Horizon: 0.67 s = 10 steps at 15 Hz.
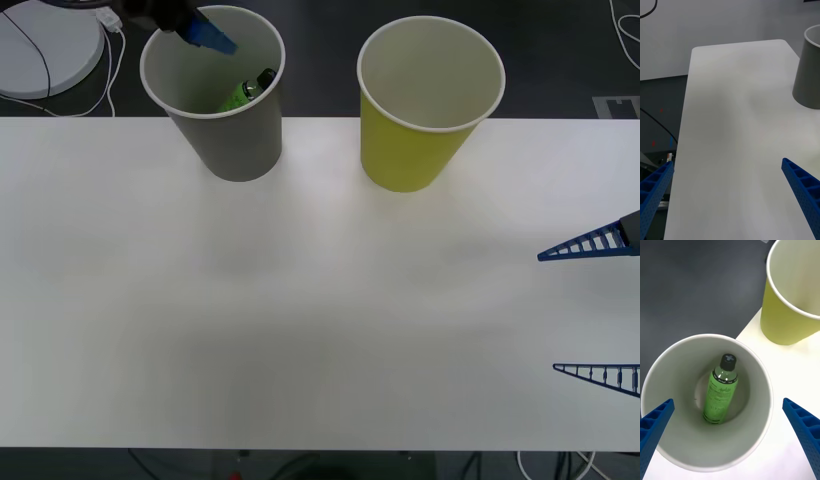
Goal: Put the can into the green bin and the plastic bottle into the gray bin
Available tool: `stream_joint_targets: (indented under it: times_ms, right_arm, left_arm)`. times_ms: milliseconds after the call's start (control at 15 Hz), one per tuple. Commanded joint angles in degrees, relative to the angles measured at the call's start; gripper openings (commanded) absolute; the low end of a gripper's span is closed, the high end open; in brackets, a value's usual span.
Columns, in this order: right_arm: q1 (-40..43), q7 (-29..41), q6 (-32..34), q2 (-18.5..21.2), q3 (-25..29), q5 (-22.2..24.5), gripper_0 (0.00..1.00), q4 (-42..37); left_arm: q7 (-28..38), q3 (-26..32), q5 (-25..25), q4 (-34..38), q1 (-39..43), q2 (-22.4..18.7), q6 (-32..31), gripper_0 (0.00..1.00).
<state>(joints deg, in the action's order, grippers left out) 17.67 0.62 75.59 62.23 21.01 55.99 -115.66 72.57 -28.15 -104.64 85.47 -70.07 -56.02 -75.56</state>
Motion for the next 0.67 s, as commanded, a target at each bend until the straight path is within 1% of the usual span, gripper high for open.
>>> stream_joint_targets:
  times_ms: [67, 200, 267, 333, 467, 600, 667]
  right_arm:
    - [0.0, 0.0, 0.0, 0.0, 0.0, 0.0, 1.00, 0.0]
    - [0.0, 0.0, 0.0, 0.0, 0.0, 0.0, 1.00, 0.0]
    - [0.0, 0.0, 0.0, 0.0, 0.0, 0.0, 1.00, 0.0]
    - [0.0, 0.0, 0.0, 0.0, 0.0, 0.0, 1.00, 0.0]
    - [0.0, 0.0, 0.0, 0.0, 0.0, 0.0, 1.00, 0.0]
    - [0.0, 0.0, 0.0, 0.0, 0.0, 0.0, 1.00, 0.0]
    - [0.0, 0.0, 0.0, 0.0, 0.0, 0.0, 1.00, 0.0]
  left_arm:
    - [0.0, 4.1, 1.5, 6.0, 5.6, -2.8, 0.3, 1.00]
    - [0.0, 6.0, 2.5, 10.2, 9.4, -5.1, 1.1, 1.00]
    - [-0.1, 7.4, 3.5, 13.1, 12.1, -6.9, 2.1, 1.00]
    - [-0.3, 9.0, 5.3, 14.7, 14.6, -8.1, 2.9, 1.00]
    - [-4.2, 13.7, 9.6, 17.0, 20.6, -10.0, 3.5, 1.00]
    - [-8.2, 17.8, 13.1, 18.2, 25.7, -10.6, 3.5, 1.00]
    - [-9.2, 20.2, 14.6, 19.8, 29.0, -11.1, 3.4, 1.00]
